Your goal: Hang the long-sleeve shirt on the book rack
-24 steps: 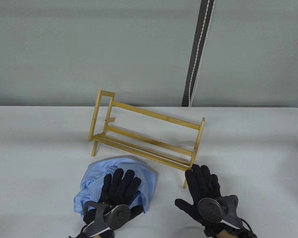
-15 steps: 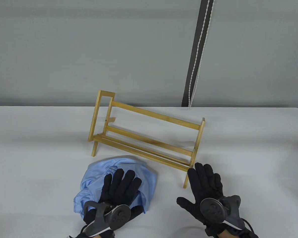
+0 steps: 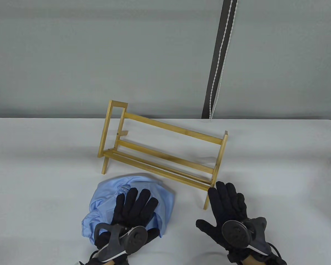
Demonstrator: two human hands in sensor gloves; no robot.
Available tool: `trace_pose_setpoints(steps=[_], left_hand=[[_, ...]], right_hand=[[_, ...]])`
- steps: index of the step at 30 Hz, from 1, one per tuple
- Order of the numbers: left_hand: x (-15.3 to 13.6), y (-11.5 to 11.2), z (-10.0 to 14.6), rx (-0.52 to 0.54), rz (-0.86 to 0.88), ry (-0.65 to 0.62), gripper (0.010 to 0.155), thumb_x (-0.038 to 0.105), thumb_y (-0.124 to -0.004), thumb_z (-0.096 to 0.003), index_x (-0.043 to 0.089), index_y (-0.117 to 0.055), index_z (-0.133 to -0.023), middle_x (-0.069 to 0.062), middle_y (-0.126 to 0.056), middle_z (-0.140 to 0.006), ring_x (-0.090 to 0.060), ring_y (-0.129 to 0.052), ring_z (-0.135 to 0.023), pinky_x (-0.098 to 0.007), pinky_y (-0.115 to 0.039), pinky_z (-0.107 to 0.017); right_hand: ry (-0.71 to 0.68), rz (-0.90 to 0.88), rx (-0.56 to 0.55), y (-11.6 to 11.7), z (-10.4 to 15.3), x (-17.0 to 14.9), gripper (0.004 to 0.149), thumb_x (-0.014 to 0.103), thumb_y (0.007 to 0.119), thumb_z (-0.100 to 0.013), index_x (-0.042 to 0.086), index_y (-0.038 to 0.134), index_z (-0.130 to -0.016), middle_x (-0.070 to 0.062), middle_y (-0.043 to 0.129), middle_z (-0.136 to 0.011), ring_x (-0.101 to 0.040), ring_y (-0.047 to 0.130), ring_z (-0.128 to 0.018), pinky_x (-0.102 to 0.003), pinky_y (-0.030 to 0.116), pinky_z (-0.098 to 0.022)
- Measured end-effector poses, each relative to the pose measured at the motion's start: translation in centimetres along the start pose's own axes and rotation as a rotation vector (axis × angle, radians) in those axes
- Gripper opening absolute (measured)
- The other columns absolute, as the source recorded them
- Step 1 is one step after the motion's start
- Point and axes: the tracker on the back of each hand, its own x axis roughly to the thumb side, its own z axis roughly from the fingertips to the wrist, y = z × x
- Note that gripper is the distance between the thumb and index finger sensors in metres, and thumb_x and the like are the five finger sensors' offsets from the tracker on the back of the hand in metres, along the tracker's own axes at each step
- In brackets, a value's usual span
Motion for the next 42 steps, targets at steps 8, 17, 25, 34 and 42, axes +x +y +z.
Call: trace_pose_setpoints(steps=[8,17,25,34,42], left_hand=[[-0.5,-1.3,-1.1,-0.041,-0.080,0.121,0.093,0.085,-0.061,-0.0362,0.054,-0.026,-0.116,0.010,-0.025,-0.136,-0.038,-0.035,-0.125,-0.067,-0.037,-0.084],[-2.0,-3.0,-2.0,-0.136,-0.068,0.235,0.100,0.089,-0.060,-0.0340,0.059,-0.007,-0.113,0.009,-0.013,-0.137,-0.043,-0.032,-0.125,-0.074,-0.043,-0.079],[-3.5,-5.2,-2.4,-0.280,-0.049,0.307,0.101,0.091,-0.059,-0.0336,0.062,0.003,-0.108,0.008,-0.003,-0.135,-0.047,-0.031,-0.122,-0.073,-0.054,-0.076],[-4.2,-6.4,-2.7,-0.336,-0.073,0.372,0.102,0.092,-0.065,-0.0311,0.066,-0.001,-0.107,0.007,-0.003,-0.134,-0.047,-0.054,-0.119,-0.060,-0.081,-0.071],[-4.1,-6.1,-3.6,-0.347,-0.139,0.384,0.099,0.088,-0.071,-0.0314,0.069,-0.013,-0.109,0.006,-0.016,-0.136,-0.041,-0.074,-0.111,-0.049,-0.091,-0.066]], right_hand=[[-0.009,0.002,0.011,0.2,0.0,0.2,0.099,0.076,0.065,-0.046,0.013,0.032,-0.115,-0.024,0.032,-0.120,-0.051,0.031,-0.109,-0.069,0.035,-0.071],[-0.014,-0.003,0.023,0.3,0.0,0.4,0.099,0.076,0.065,-0.046,0.013,0.032,-0.115,-0.024,0.033,-0.120,-0.051,0.031,-0.109,-0.068,0.035,-0.071],[-0.017,-0.005,0.026,0.4,0.0,0.5,0.099,0.076,0.065,-0.046,0.013,0.032,-0.114,-0.024,0.033,-0.120,-0.051,0.031,-0.109,-0.069,0.035,-0.071],[-0.022,-0.001,0.031,0.5,0.0,0.6,0.099,0.076,0.065,-0.046,0.013,0.032,-0.114,-0.024,0.034,-0.120,-0.051,0.032,-0.110,-0.069,0.035,-0.071],[-0.023,-0.001,0.028,0.5,0.0,0.7,0.099,0.075,0.065,-0.046,0.013,0.032,-0.114,-0.023,0.035,-0.120,-0.051,0.033,-0.110,-0.069,0.035,-0.071]])
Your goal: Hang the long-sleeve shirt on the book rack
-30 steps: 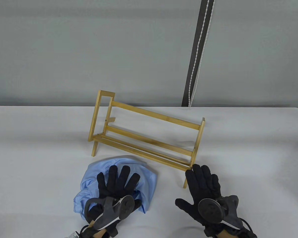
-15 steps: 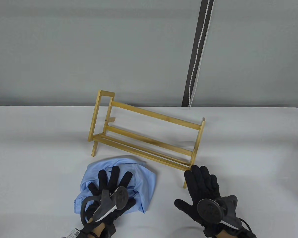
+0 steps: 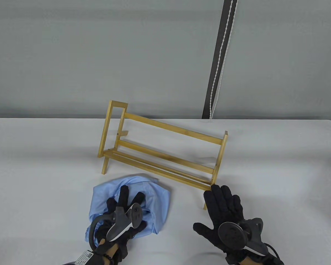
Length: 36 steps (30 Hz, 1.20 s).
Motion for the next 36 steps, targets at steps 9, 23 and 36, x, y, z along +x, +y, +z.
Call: trace_pose_setpoints(steps=[9,23,36], left_hand=[[-0.1,-0.2,-0.3,0.030,0.057,0.001,0.087,0.076,-0.079,-0.0386,0.069,-0.026,-0.107,0.005,-0.033,-0.133,-0.031,-0.087,-0.097,-0.032,-0.099,-0.051],[-0.3,-0.3,-0.4,0.077,0.150,0.006,0.070,0.050,-0.080,-0.0512,0.068,-0.039,-0.104,0.004,-0.054,-0.125,-0.022,-0.096,-0.073,-0.027,-0.102,-0.036],[-1.8,2.2,2.2,0.238,0.236,-0.035,0.069,0.050,-0.083,-0.0491,0.067,-0.044,-0.104,0.004,-0.061,-0.122,-0.022,-0.099,-0.068,-0.027,-0.102,-0.030]], right_hand=[[0.003,0.000,-0.001,0.0,0.0,-0.1,0.098,0.076,0.065,-0.046,0.013,0.033,-0.114,-0.023,0.036,-0.120,-0.051,0.034,-0.110,-0.068,0.036,-0.071],[0.010,-0.003,-0.006,0.0,0.0,-0.3,0.098,0.075,0.065,-0.046,0.013,0.033,-0.114,-0.024,0.036,-0.120,-0.051,0.035,-0.110,-0.068,0.036,-0.071],[0.022,-0.006,-0.027,-0.3,0.0,-0.7,0.098,0.075,0.065,-0.046,0.013,0.033,-0.114,-0.024,0.036,-0.120,-0.051,0.035,-0.109,-0.068,0.036,-0.071]])
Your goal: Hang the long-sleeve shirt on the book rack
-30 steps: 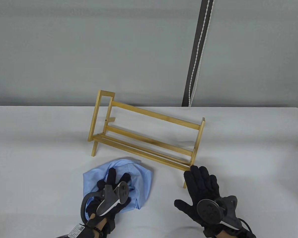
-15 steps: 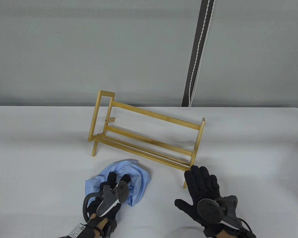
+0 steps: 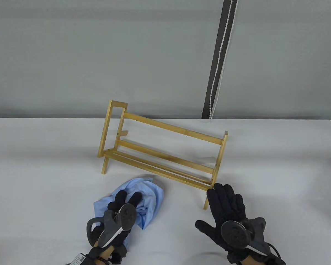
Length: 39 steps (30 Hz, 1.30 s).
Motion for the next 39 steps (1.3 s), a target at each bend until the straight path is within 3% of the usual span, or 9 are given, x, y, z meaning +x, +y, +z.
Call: trace_pose_setpoints(steps=[11,26,39], left_hand=[[-1.0,3.7,2.7,0.130,0.053,-0.016,0.069,0.050,-0.083,-0.0488,0.065,-0.045,-0.105,0.002,-0.062,-0.121,-0.022,-0.100,-0.066,-0.026,-0.103,-0.028],[-1.2,9.4,4.4,0.270,0.094,-0.010,0.070,0.050,-0.083,-0.0490,0.065,-0.045,-0.105,0.002,-0.062,-0.122,-0.022,-0.100,-0.067,-0.026,-0.102,-0.028],[1.2,10.7,1.8,0.271,0.121,-0.022,0.070,0.050,-0.083,-0.0494,0.066,-0.044,-0.105,0.003,-0.060,-0.123,-0.022,-0.099,-0.068,-0.027,-0.102,-0.030]], right_hand=[[0.007,-0.012,-0.024,-0.5,0.2,-0.3,0.098,0.075,0.065,-0.046,0.012,0.033,-0.114,-0.024,0.036,-0.120,-0.051,0.036,-0.109,-0.068,0.036,-0.071],[0.013,-0.008,-0.033,-0.6,0.3,-0.4,0.098,0.075,0.065,-0.046,0.012,0.033,-0.114,-0.024,0.036,-0.120,-0.051,0.036,-0.109,-0.068,0.037,-0.071],[0.016,-0.007,-0.041,-0.7,0.4,-0.4,0.097,0.074,0.065,-0.046,0.012,0.033,-0.114,-0.024,0.037,-0.120,-0.051,0.036,-0.109,-0.068,0.037,-0.071]])
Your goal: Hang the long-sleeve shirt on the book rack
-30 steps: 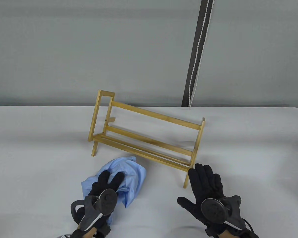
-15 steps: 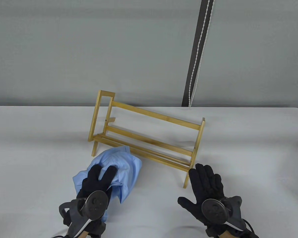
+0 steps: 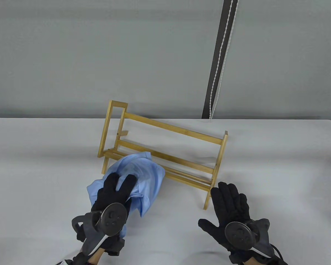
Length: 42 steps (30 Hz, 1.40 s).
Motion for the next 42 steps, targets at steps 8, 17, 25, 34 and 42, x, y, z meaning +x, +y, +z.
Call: trace_pose_setpoints(steps=[8,17,25,34,42], left_hand=[[1.7,-0.3,-3.5,-0.025,0.009,0.013,0.070,0.051,-0.082,-0.0502,0.068,-0.042,-0.104,0.005,-0.057,-0.124,-0.022,-0.098,-0.071,-0.028,-0.101,-0.032],[3.1,-1.1,-7.5,-0.063,0.017,0.046,0.070,0.051,-0.081,-0.0513,0.069,-0.040,-0.104,0.007,-0.054,-0.125,-0.021,-0.096,-0.074,-0.029,-0.100,-0.035],[3.6,-2.1,-10.4,-0.058,0.025,0.070,0.070,0.052,-0.081,-0.0516,0.070,-0.039,-0.104,0.007,-0.053,-0.126,-0.021,-0.096,-0.074,-0.029,-0.099,-0.036],[4.7,-3.5,-13.1,-0.066,0.026,0.082,0.071,0.053,-0.080,-0.0521,0.071,-0.036,-0.105,0.008,-0.050,-0.127,-0.020,-0.095,-0.076,-0.029,-0.099,-0.038],[5.6,-5.5,-15.4,-0.141,0.010,0.126,0.071,0.054,-0.077,-0.0534,0.071,-0.031,-0.105,0.009,-0.045,-0.128,-0.019,-0.092,-0.080,-0.029,-0.098,-0.042]], right_hand=[[0.003,-0.011,-0.001,-0.1,0.0,-0.2,0.097,0.075,0.065,-0.046,0.012,0.034,-0.114,-0.024,0.037,-0.120,-0.051,0.036,-0.109,-0.068,0.037,-0.071],[0.006,-0.015,0.005,-0.2,-0.1,-0.4,0.097,0.074,0.065,-0.046,0.012,0.034,-0.114,-0.024,0.037,-0.120,-0.051,0.037,-0.109,-0.068,0.037,-0.071],[0.011,-0.011,0.009,-0.2,-0.2,-0.6,0.097,0.074,0.065,-0.046,0.012,0.034,-0.114,-0.024,0.037,-0.120,-0.051,0.036,-0.109,-0.068,0.037,-0.071],[0.022,-0.013,0.018,-0.1,-0.4,-1.0,0.097,0.074,0.065,-0.047,0.012,0.034,-0.114,-0.025,0.037,-0.120,-0.051,0.037,-0.109,-0.068,0.037,-0.071],[0.032,-0.016,0.018,-0.2,-0.4,-1.1,0.097,0.074,0.065,-0.047,0.012,0.034,-0.114,-0.025,0.037,-0.120,-0.051,0.037,-0.109,-0.068,0.037,-0.071]])
